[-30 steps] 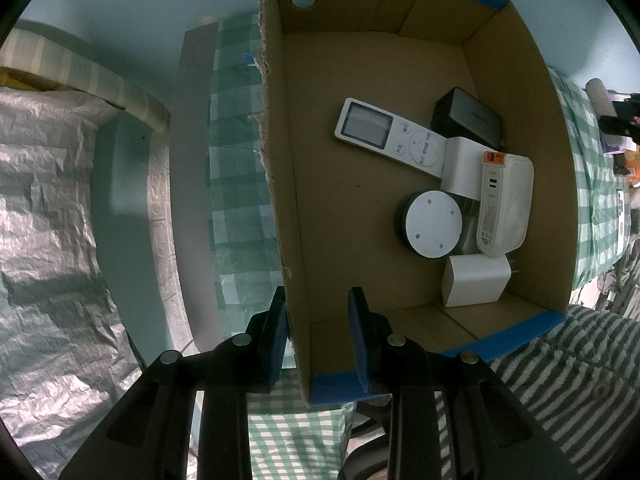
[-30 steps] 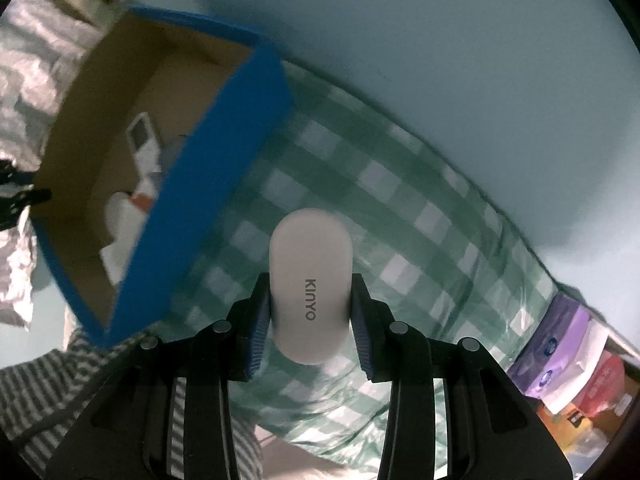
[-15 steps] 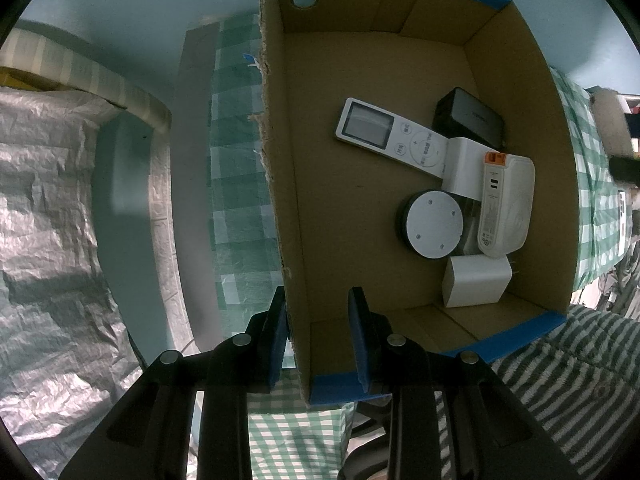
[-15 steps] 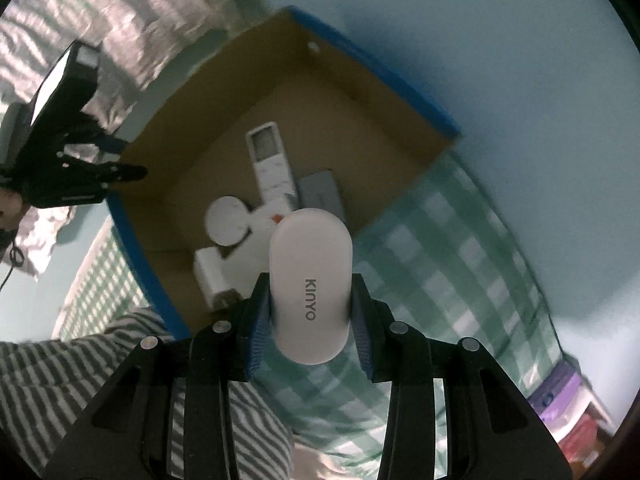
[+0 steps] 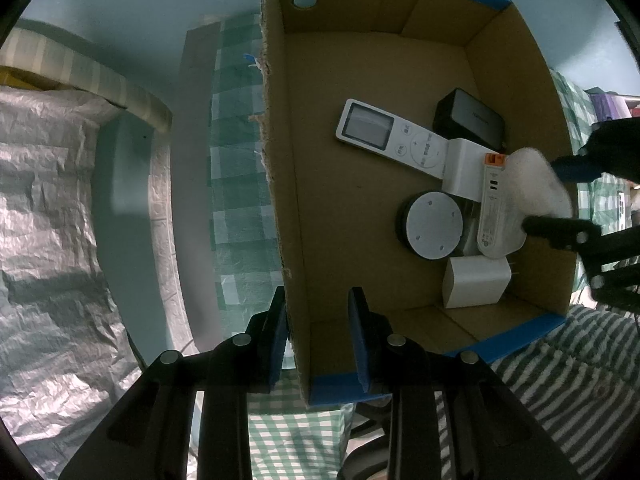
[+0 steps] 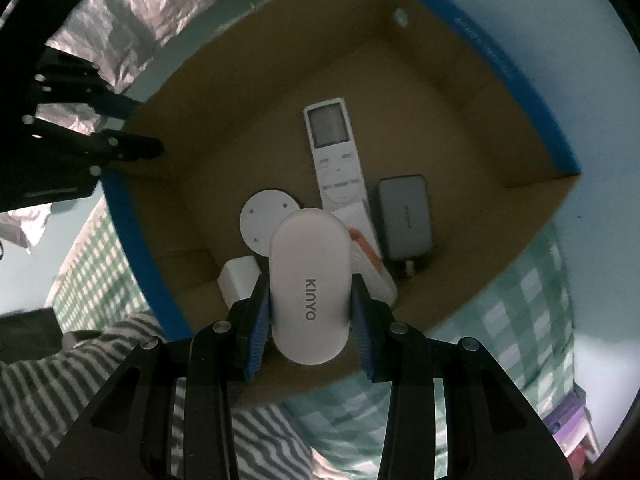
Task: Flip cup upside down
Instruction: 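Lower the oval case into the box and open the right tool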
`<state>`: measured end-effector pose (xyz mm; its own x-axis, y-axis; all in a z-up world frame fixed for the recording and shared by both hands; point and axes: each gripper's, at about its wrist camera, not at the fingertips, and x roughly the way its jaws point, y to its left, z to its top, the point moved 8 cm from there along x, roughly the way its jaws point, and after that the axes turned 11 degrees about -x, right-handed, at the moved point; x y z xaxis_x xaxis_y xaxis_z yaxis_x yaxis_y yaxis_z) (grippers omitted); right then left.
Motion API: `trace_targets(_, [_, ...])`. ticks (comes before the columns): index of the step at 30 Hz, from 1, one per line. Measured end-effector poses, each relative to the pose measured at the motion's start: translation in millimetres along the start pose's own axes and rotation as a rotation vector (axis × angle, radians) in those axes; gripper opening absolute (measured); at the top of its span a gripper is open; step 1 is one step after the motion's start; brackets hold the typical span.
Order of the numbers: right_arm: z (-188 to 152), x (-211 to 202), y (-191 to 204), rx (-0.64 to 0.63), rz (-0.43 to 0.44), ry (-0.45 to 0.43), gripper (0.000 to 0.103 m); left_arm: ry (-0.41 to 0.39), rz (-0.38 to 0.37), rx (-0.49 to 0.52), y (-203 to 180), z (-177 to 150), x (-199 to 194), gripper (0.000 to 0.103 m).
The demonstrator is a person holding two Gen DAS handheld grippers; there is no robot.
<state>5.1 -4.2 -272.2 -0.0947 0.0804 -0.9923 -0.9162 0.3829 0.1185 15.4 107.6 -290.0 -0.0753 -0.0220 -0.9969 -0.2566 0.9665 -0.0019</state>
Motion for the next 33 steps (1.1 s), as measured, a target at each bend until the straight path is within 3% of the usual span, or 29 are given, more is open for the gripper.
trace_targets(8, [4.9,15.9,1.4,0.022,0.002,0.019,0.037,-0.002,-0.007,0.002,0.1,0.8,0.0,0.028])
trace_targets(19, [8.5,6.1,0.5,0.073,-0.012,-0.034,0.038,-0.013,-0.007,-0.002,-0.3,-1.1,-3.9,0.029])
trace_targets(24, [6.4,-10.7,-14.2,0.142,-0.059,-0.091,0.049,-0.043,-0.007,-0.018,-2.0,-5.1,-16.0,0.037])
trace_targets(33, [-3.0,-40.8,-29.1,0.244,-0.101,-0.16,0.053,-0.151,0.021,-0.061,-19.9,-13.7,-53.8,0.062])
